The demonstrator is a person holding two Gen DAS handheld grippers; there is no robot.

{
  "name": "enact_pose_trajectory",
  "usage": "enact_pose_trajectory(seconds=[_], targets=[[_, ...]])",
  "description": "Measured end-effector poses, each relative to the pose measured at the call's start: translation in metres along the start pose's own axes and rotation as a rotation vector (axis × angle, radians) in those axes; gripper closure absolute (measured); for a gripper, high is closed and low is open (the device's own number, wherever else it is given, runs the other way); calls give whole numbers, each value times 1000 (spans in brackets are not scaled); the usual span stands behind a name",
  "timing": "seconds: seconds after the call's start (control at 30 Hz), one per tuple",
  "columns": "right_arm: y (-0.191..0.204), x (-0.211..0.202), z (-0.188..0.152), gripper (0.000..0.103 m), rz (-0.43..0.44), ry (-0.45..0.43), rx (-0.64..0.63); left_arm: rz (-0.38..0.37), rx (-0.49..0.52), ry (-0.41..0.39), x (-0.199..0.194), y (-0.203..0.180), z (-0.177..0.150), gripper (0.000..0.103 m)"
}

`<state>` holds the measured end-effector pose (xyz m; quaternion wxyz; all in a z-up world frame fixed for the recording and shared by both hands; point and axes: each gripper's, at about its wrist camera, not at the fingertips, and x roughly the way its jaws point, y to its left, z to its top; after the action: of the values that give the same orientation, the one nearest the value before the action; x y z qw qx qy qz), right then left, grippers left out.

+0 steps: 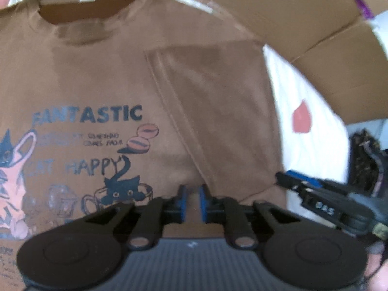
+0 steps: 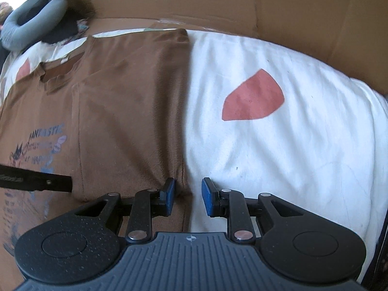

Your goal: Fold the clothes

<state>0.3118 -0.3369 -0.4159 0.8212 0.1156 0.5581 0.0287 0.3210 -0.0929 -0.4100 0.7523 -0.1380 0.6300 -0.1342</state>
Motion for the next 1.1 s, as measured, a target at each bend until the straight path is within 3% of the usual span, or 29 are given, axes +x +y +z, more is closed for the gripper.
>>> enact_pose_trajectory(seconds=[0.13,0.2,0.27,0.47,0.6,0.77,0.97,1.1], targets=[[-4,-30,11,70,73,24,122,-23,-16,-11,-50,0,0,81],[4,-59,18,62,87,27,134,-23,-14,-20,-82,-2,-1,69],[16,-88,28,61,99,31,108,8,7,-37,-116,-6,0,63],[47,-178,52,51,66,11,32,71,8,-99,-220,-18,-1,63],[63,-238,61,37,54,-6,-3,99,-15,-122,-273,-27,2,61],[75,-305,65,34,61,-39,1,156,30,-133,-334,-49,7,59],[86,-364,65,15,39,-34,16,154,49,-149,-411,-67,10,39],[92,-396,64,13,61,-45,11,175,66,-175,-459,-71,7,35]])
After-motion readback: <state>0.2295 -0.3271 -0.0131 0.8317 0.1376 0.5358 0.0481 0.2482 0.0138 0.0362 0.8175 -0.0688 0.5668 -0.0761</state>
